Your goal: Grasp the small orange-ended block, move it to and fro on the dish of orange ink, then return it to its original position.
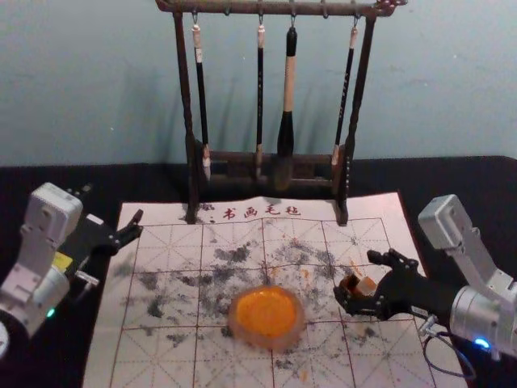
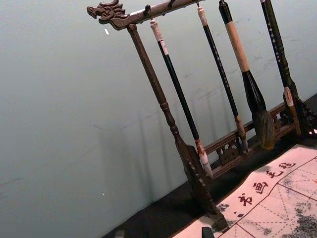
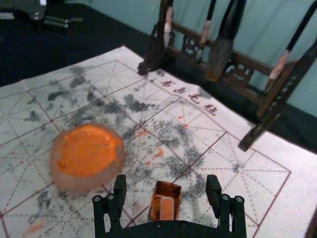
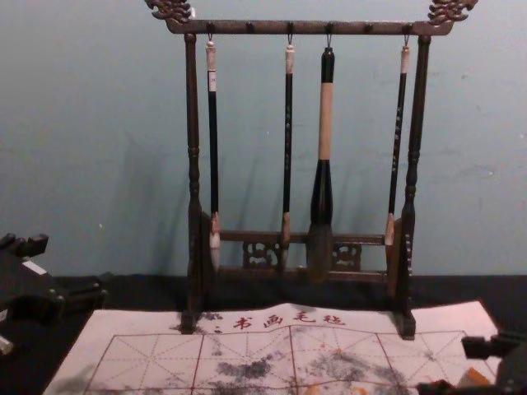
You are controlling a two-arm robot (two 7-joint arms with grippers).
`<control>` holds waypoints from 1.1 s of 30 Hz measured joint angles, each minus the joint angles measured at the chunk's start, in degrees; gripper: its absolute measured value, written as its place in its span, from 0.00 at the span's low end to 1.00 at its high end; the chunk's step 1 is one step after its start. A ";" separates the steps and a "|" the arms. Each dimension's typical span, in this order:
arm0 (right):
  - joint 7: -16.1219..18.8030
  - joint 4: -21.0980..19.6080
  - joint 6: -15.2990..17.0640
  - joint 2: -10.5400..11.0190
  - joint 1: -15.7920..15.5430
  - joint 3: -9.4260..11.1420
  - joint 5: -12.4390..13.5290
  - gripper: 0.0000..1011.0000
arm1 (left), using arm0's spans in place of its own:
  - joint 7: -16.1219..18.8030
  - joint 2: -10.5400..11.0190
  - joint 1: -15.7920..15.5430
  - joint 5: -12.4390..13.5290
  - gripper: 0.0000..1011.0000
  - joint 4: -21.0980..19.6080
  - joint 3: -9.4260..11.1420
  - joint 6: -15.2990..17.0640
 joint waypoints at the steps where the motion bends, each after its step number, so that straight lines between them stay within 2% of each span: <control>1: -0.26 -0.14 -0.10 -0.12 -0.15 0.22 0.00 0.99 | 0.00 0.00 0.00 0.00 0.99 0.00 0.00 0.00; 4: -2.07 -1.01 -1.16 -0.88 -1.06 1.94 0.51 0.99 | 0.00 0.00 0.00 0.00 0.99 0.00 0.00 0.00; 8: -6.66 -2.61 -4.65 -3.04 -3.35 6.10 1.48 0.99 | 0.00 0.00 0.00 0.00 0.99 0.00 0.00 0.00; 9: -6.66 -2.61 -4.65 -3.04 -3.35 6.10 1.48 0.99 | 0.00 0.00 0.00 0.00 0.99 0.00 0.00 0.00; 11: -10.69 -3.49 -7.73 -4.80 -5.17 8.74 0.98 0.99 | 0.00 0.00 0.00 0.00 0.99 0.00 0.00 0.00; 14: -13.41 -3.92 -9.28 -5.95 -6.49 10.29 0.09 0.99 | 0.00 0.00 0.00 0.00 0.99 0.00 0.00 0.00; 17: -17.58 -3.91 -9.78 -7.67 -8.49 12.14 -1.33 0.99 | 0.00 0.00 0.00 0.00 0.99 0.00 0.00 0.00; 19: -19.07 -3.60 -9.65 -8.22 -9.23 12.54 -2.14 0.99 | 0.00 0.00 0.00 0.00 0.99 0.00 0.00 0.00; 20: -20.72 -3.16 -9.28 -8.68 -9.92 12.69 -3.41 0.99 | 0.00 0.00 0.00 0.00 0.99 0.00 0.00 0.00; 25: -23.68 -1.68 -8.04 -9.79 -11.54 12.78 -6.06 0.99 | 0.00 0.00 0.00 0.00 0.99 0.00 0.00 0.00; 33: -25.07 -0.17 -7.56 -11.24 -12.31 13.15 -7.66 0.99 | 0.00 0.00 0.00 0.00 0.99 0.00 0.00 0.00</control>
